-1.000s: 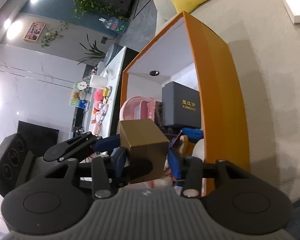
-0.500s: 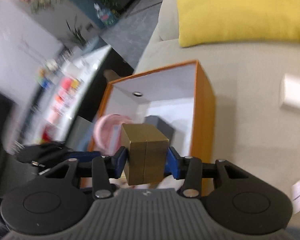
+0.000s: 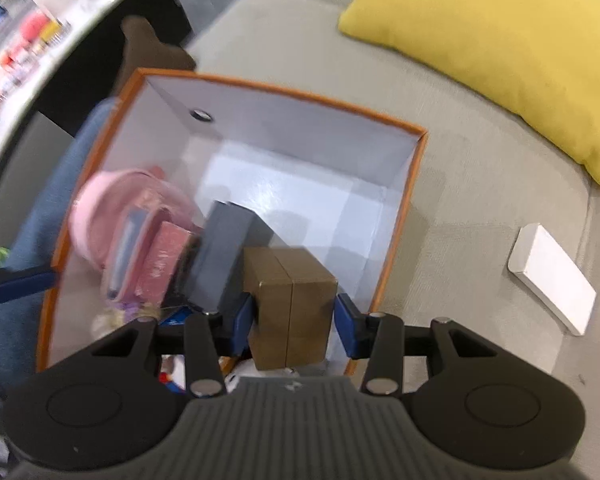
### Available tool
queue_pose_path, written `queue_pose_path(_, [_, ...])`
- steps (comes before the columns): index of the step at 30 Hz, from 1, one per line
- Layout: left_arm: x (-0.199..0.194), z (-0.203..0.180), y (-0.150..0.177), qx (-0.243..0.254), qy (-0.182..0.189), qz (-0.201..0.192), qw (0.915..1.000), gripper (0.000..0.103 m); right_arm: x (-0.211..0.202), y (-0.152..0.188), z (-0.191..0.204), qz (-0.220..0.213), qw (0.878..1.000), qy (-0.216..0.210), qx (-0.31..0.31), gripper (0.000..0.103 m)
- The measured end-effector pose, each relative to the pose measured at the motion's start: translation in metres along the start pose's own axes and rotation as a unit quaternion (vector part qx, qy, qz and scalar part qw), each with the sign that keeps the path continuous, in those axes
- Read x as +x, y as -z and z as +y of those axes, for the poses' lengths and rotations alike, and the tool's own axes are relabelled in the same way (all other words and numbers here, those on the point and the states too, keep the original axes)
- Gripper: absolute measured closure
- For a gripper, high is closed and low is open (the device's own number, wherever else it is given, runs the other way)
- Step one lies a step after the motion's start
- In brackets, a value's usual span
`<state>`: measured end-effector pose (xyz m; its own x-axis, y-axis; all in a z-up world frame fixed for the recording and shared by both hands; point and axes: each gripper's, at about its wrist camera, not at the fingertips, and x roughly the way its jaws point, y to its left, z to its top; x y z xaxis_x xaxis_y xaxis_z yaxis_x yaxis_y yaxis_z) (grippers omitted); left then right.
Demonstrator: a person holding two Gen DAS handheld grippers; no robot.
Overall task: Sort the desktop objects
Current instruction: 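Lower both boxes into the orange-rimmed box and open both tools, then move both tools out of the box toward the items on the sofa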
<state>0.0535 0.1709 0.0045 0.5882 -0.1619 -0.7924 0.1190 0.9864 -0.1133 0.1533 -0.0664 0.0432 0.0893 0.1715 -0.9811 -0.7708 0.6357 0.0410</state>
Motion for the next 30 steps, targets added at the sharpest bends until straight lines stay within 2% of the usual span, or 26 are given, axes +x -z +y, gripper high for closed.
queue_pose_path(6, [-0.001, 0.004, 0.003, 0.003, 0.005, -0.011, 0.9999, 0.033, 0.027, -0.016, 0.011, 0.064, 0.998, 0.023, 0.004, 0.056])
queue_pose_path(9, [-0.001, 0.007, 0.004, 0.0, 0.008, -0.015, 0.9999, 0.033, 0.032, -0.02, 0.012, 0.07, 0.997, 0.028, 0.006, 0.057])
queue_pose_path(13, [-0.002, 0.01, 0.005, -0.005, 0.012, -0.021, 0.9997, 0.033, 0.035, -0.02, 0.009, 0.077, 0.997, 0.01, 0.02, 0.06])
queue_pose_path(20, [-0.005, 0.007, 0.004, -0.009, 0.016, -0.025, 0.9995, 0.033, 0.028, -0.019, 0.003, 0.069, 0.997, -0.01, 0.039, 0.059])
queue_pose_path(23, [-0.005, 0.001, 0.003, -0.006, 0.017, -0.024, 0.9995, 0.033, 0.01, -0.011, -0.001, 0.053, 0.997, -0.037, 0.044, 0.061])
queue_pose_path(24, [-0.006, -0.002, 0.003, -0.002, 0.017, -0.024, 0.9995, 0.033, 0.003, -0.007, -0.004, 0.042, 0.997, -0.045, 0.044, 0.066])
queue_pose_path(26, [-0.005, -0.009, 0.001, 0.005, 0.015, -0.023, 0.9996, 0.033, -0.012, 0.003, -0.007, 0.017, 0.998, -0.051, 0.033, 0.07])
queue_pose_path(28, [-0.004, -0.016, -0.001, 0.007, 0.005, -0.02, 0.9998, 0.033, -0.019, 0.009, -0.006, -0.005, 0.999, -0.032, 0.009, 0.081])
queue_pose_path(30, [-0.005, -0.023, -0.001, 0.015, -0.007, -0.021, 0.9996, 0.033, -0.016, 0.01, 0.002, -0.015, 0.999, -0.003, -0.033, 0.085])
